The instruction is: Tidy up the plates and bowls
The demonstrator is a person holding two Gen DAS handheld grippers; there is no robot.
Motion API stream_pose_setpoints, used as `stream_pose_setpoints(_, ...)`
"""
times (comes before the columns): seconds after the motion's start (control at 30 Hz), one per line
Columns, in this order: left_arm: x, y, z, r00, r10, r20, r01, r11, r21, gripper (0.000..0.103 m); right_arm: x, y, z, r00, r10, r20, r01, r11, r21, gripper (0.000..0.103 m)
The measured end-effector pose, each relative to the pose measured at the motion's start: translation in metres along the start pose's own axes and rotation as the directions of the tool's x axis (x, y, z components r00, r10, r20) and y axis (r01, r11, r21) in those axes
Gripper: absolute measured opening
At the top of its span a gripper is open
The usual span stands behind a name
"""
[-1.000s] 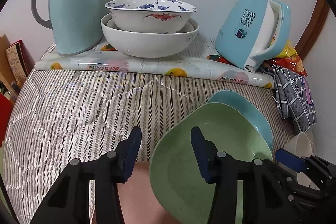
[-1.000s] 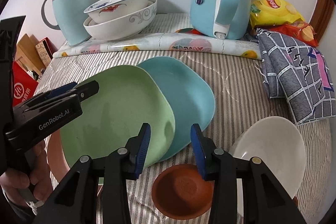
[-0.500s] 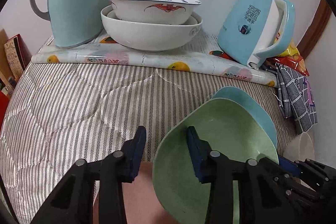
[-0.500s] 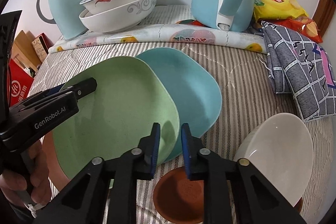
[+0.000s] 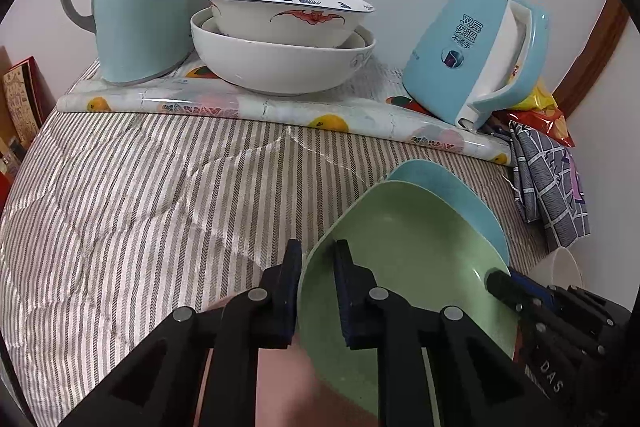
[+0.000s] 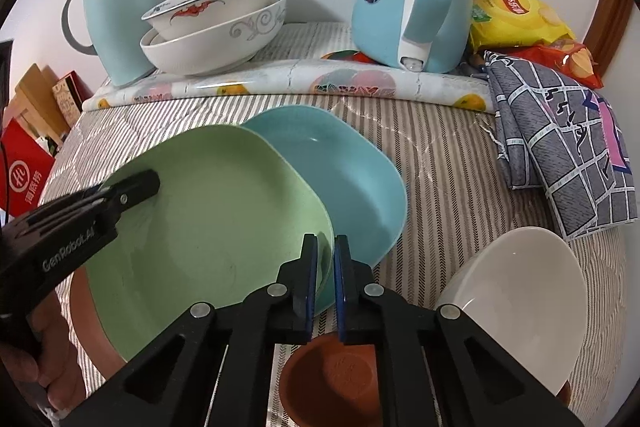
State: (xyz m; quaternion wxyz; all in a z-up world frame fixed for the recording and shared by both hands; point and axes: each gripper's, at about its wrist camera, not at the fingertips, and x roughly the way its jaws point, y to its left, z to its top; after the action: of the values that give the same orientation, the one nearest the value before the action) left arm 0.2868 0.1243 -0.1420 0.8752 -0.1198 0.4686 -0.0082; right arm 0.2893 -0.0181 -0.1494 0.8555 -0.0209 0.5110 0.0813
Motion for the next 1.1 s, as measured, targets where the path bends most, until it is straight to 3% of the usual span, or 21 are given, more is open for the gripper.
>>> stream_pose_setpoints(1.1, -0.108, 0.009, -0.039, 0.989, 0.033, 0.141, -0.029, 0.999, -0.034, 0.015, -0.096, 0.026, -0.034, 0.987, 0.053, 0.153, -0.046, 0.998, -0.045, 0.007)
